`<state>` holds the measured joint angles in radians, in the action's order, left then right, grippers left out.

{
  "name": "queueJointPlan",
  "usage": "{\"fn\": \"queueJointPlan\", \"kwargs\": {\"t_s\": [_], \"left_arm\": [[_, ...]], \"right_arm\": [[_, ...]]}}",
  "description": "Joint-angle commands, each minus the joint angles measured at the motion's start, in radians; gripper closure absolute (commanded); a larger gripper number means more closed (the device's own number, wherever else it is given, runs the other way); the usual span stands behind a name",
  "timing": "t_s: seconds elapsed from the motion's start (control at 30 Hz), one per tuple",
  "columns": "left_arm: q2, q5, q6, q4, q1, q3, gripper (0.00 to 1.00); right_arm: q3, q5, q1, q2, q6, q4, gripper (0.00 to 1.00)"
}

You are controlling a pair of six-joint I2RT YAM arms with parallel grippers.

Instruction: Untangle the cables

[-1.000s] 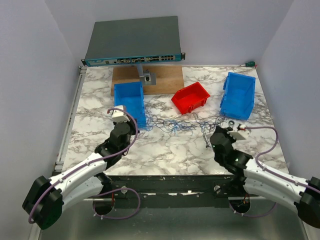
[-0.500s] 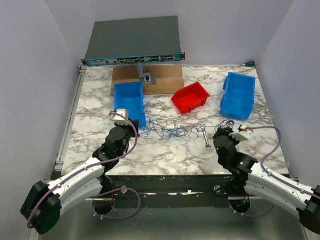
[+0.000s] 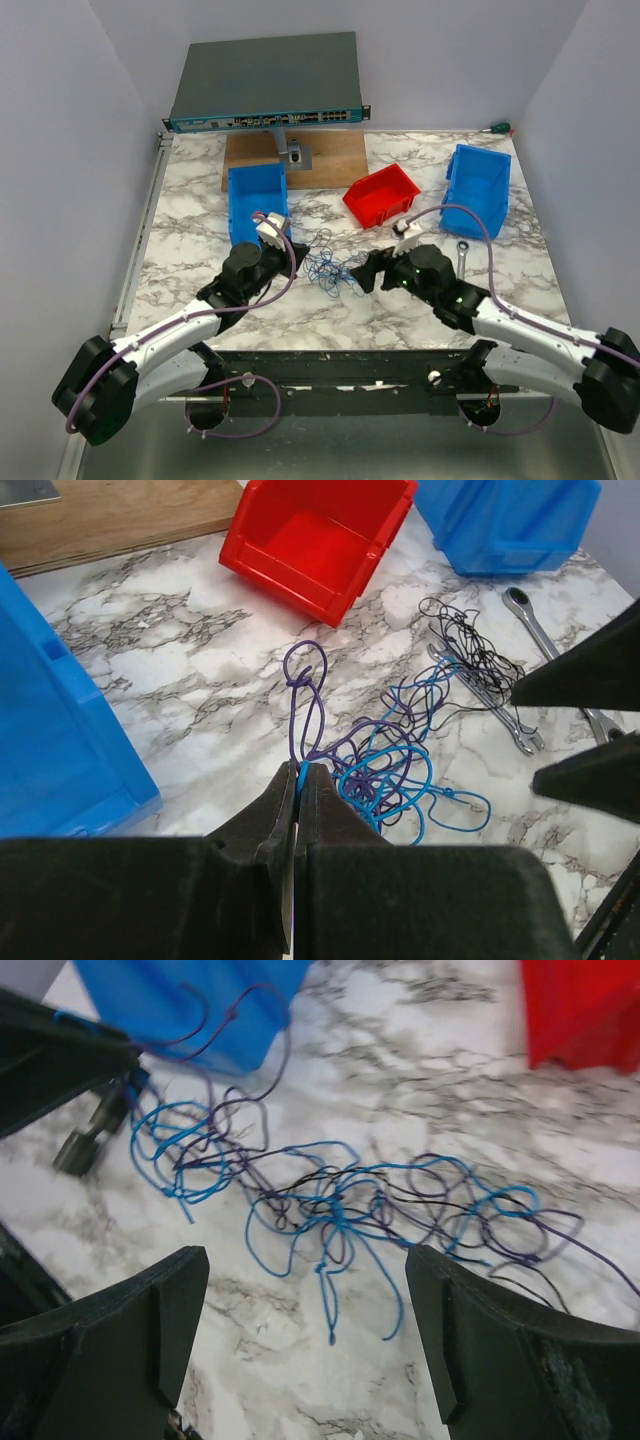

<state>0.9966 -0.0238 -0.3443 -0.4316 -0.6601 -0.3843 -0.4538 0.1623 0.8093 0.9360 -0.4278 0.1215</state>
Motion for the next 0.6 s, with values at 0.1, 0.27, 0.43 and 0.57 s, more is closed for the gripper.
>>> {"fn": "queueJointPlan", "kwargs": {"t_s": [0.1,0.27,0.43,0.57], "left_arm": [[-0.032,-0.082,0.016,-0.054,0.005,0.002,1.0],[-0.047,-0.084,0.013,-0.058,0.006,0.008,1.0],[-0.049,-0.078,0.009,-0.054,0.006,0.009,1.0],[-0.035,-0.065,0.003,-0.038,0.006,-0.001,1.0]], "right_arm": [[-0.094,-0.357,-0.002,0.244,0.136,0.233,0.28],[-0.111,-0.331,0.0,0.356,0.154,0.292,0.35],[-0.128,-0.254,-0.002,0.409,0.162,0.298,0.46],[-0.119,-0.204,-0.002,0.431,0.163,0.308,0.5]]}}
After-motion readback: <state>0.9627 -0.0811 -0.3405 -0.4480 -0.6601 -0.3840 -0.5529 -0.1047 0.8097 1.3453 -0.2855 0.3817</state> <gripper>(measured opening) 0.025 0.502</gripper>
